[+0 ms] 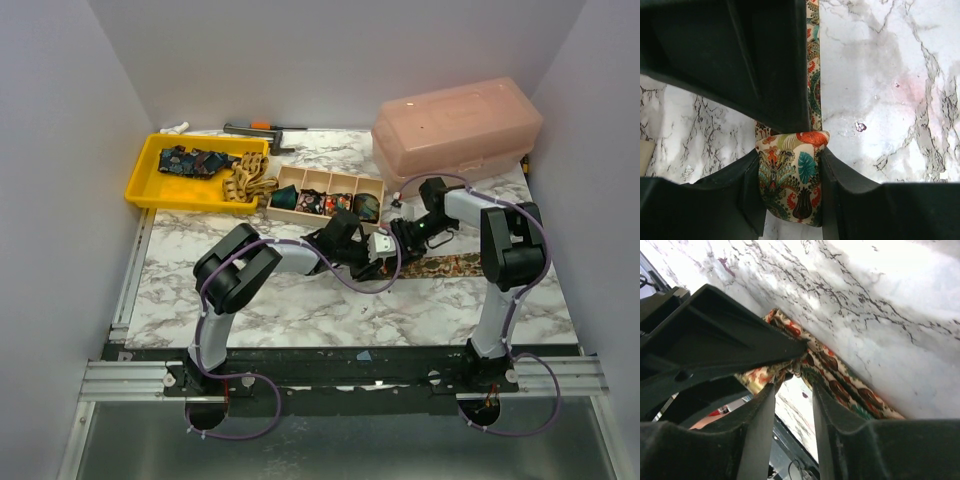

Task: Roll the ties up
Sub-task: Roll the tie at the center of the board.

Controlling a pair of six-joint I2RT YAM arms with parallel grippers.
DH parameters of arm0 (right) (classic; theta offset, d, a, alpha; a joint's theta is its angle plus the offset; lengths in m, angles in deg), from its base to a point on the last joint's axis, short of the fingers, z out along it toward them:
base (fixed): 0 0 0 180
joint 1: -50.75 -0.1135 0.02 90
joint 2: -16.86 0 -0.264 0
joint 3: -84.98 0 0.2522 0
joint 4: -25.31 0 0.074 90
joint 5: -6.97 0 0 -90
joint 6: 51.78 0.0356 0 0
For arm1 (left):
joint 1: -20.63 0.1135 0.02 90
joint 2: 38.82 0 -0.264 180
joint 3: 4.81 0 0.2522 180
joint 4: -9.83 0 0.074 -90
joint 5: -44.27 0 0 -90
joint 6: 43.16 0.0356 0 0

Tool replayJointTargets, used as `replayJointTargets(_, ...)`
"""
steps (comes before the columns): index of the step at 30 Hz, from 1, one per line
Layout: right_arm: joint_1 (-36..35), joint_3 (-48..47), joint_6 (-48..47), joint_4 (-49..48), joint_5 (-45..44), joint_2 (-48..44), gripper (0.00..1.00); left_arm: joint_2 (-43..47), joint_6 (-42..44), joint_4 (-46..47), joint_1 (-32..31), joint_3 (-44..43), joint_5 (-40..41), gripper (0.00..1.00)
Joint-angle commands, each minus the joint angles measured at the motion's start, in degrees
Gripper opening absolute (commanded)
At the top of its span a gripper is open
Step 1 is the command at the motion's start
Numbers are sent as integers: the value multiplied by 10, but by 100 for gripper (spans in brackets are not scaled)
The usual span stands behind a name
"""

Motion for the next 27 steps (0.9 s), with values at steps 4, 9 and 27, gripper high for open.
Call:
replayJointTargets(4, 6, -10, 1, 17, 87, -33, 47, -54, 38, -165, 4, 19, 90, 20)
replayJointTargets(9, 5, -5, 5, 9, 123, -37, 50, -55, 39, -169, 4, 17, 88, 20)
replayJointTargets(27, 4, 15, -6, -27, 30, 16, 0, -50, 17, -141, 11, 23, 47, 46)
